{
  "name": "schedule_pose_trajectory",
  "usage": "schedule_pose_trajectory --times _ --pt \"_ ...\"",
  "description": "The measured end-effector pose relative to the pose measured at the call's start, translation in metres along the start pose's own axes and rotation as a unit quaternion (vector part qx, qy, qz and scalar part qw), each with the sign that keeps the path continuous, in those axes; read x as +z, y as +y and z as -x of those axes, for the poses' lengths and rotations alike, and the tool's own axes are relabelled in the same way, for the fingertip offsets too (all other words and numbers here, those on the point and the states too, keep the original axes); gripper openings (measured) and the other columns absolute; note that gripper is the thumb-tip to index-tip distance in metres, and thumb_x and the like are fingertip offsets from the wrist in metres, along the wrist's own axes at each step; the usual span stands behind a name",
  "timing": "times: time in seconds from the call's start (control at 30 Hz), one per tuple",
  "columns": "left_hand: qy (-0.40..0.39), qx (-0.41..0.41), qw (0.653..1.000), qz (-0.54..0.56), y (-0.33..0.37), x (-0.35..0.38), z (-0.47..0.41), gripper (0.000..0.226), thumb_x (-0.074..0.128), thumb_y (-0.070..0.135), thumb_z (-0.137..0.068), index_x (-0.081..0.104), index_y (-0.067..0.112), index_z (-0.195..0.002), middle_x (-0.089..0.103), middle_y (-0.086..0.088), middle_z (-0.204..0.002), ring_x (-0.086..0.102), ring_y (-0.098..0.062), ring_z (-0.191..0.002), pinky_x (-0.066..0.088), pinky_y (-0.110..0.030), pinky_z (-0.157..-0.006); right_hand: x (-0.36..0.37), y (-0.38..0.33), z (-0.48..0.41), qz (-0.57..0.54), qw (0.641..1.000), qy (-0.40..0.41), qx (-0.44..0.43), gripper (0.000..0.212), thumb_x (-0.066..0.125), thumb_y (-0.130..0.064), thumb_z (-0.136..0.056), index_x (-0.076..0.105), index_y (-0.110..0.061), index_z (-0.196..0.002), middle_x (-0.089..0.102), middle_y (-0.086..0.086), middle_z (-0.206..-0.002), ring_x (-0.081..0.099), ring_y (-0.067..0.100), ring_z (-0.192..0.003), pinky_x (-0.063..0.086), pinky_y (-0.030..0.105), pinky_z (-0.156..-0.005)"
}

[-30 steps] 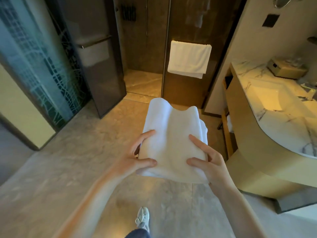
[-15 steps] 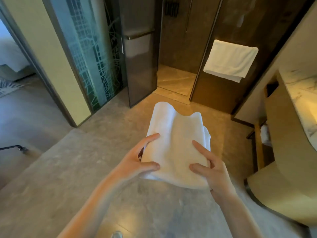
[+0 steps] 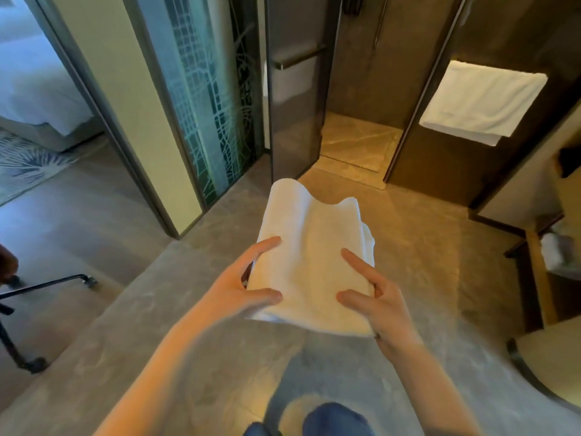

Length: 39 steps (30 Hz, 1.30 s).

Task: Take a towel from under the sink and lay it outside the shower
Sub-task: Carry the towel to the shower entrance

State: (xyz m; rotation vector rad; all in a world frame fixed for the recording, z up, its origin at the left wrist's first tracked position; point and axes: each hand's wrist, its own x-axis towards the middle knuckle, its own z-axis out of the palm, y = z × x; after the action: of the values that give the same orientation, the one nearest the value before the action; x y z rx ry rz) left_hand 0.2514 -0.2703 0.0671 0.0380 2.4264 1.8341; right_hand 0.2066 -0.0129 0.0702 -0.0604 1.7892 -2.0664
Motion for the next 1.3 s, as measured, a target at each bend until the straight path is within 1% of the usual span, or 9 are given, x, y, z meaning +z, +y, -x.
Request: schedule_pose_trajectory --times 0.23,0.33,0.53,0.73,0.87,0.97,1.03,1.1,1.3 --pt "-0.030 -0.002 0.999 0.030 -0.013 -0.016 -0.087 0.078 0.078 0.046 -0.067 0.039 0.061 -0.133 0.035 0.036 -0.140 0.037 0.004 -0.129 0.043 -0.023 -0.097 -0.011 -0.016 -0.075 0.008 0.999 0.033 0.000 0.066 0.066 0.016 -0.076 0.070 -0.034 -0.118 0.076 -0.004 -0.102 0.071 0.012 -0.089 0.057 0.023 -0.069" --pt "-0.033 -0.012 0.999 0.036 -0.014 -0.019 -0.139 0.079 0.078 0.044 -0.066 0.039 0.062 -0.132 0.038 0.038 -0.136 0.041 0.006 -0.124 0.047 -0.021 -0.092 -0.028 -0.024 -0.124 0.006 0.999 0.037 0.002 0.066 0.066 0.015 -0.076 0.070 -0.036 -0.117 0.075 -0.001 -0.107 0.071 0.017 -0.095 0.058 0.030 -0.075" --pt "-0.032 -0.020 0.999 0.035 0.000 -0.029 -0.251 0.079 0.080 0.025 -0.075 0.041 0.057 -0.135 0.042 0.043 -0.130 0.047 0.014 -0.114 0.047 -0.009 -0.081 -0.065 -0.054 -0.228 0.008 0.999 0.052 0.004 0.067 0.069 0.014 -0.073 0.074 -0.043 -0.108 0.076 -0.008 -0.104 0.071 0.014 -0.092 0.057 0.025 -0.070" --pt "-0.030 -0.020 0.999 0.041 0.010 -0.040 -0.359 0.081 0.081 0.027 -0.073 0.041 0.056 -0.136 0.043 0.039 -0.134 0.051 0.009 -0.115 0.049 -0.013 -0.083 -0.097 -0.092 -0.328 0.017 0.999 0.044 -0.007 0.068 0.069 0.012 -0.072 0.072 -0.040 -0.114 0.073 -0.003 -0.114 0.068 0.024 -0.105 0.055 0.044 -0.092" --pt "-0.022 -0.028 0.997 0.068 0.007 -0.054 -0.420 0.079 0.080 0.014 -0.077 0.044 0.055 -0.135 0.042 0.038 -0.137 0.051 0.010 -0.116 0.049 -0.014 -0.084 -0.105 -0.105 -0.391 0.043 0.997 0.060 -0.003 0.066 0.072 0.007 -0.071 0.071 -0.045 -0.112 0.075 -0.007 -0.108 0.069 0.020 -0.100 0.057 0.040 -0.089" --pt "-0.024 -0.045 0.995 0.082 0.001 -0.069 -0.467 0.078 0.078 0.005 -0.079 0.047 0.049 -0.135 0.041 0.028 -0.144 0.052 0.003 -0.120 0.051 -0.029 -0.093 -0.107 -0.109 -0.439 0.051 0.997 0.065 0.003 0.066 0.073 0.004 -0.072 0.070 -0.046 -0.113 0.074 -0.012 -0.107 0.069 0.015 -0.100 0.058 0.037 -0.087" --pt "-0.026 -0.048 0.995 0.088 -0.002 -0.082 -0.503 0.078 0.079 0.009 -0.074 0.050 0.049 -0.133 0.044 0.021 -0.144 0.055 -0.003 -0.120 0.051 -0.037 -0.097 -0.107 -0.112 -0.474 0.044 0.996 0.073 0.003 0.066 0.073 0.005 -0.072 0.070 -0.045 -0.115 0.074 -0.010 -0.110 0.068 0.016 -0.102 0.058 0.037 -0.087" --pt "-0.035 -0.050 0.994 0.088 -0.008 -0.097 -0.542 0.078 0.079 0.014 -0.068 0.051 0.050 -0.131 0.047 0.019 -0.143 0.056 -0.003 -0.119 0.051 -0.037 -0.097 -0.106 -0.115 -0.512 0.040 0.995 0.087 -0.002 0.065 0.074 0.005 -0.071 0.070 -0.044 -0.115 0.073 -0.010 -0.110 0.068 0.016 -0.101 0.058 0.034 -0.085" --pt "-0.077 -0.061 0.992 0.081 -0.021 -0.152 -0.666 0.083 0.082 0.027 -0.058 0.051 0.054 -0.131 0.054 0.025 -0.133 0.056 -0.005 -0.120 0.051 -0.041 -0.098 -0.098 -0.135 -0.622 0.048 0.990 0.131 -0.014 0.065 0.076 -0.002 -0.069 0.069 -0.049 -0.114 0.070 -0.005 -0.117 0.067 0.019 -0.100 0.059 0.033 -0.082"
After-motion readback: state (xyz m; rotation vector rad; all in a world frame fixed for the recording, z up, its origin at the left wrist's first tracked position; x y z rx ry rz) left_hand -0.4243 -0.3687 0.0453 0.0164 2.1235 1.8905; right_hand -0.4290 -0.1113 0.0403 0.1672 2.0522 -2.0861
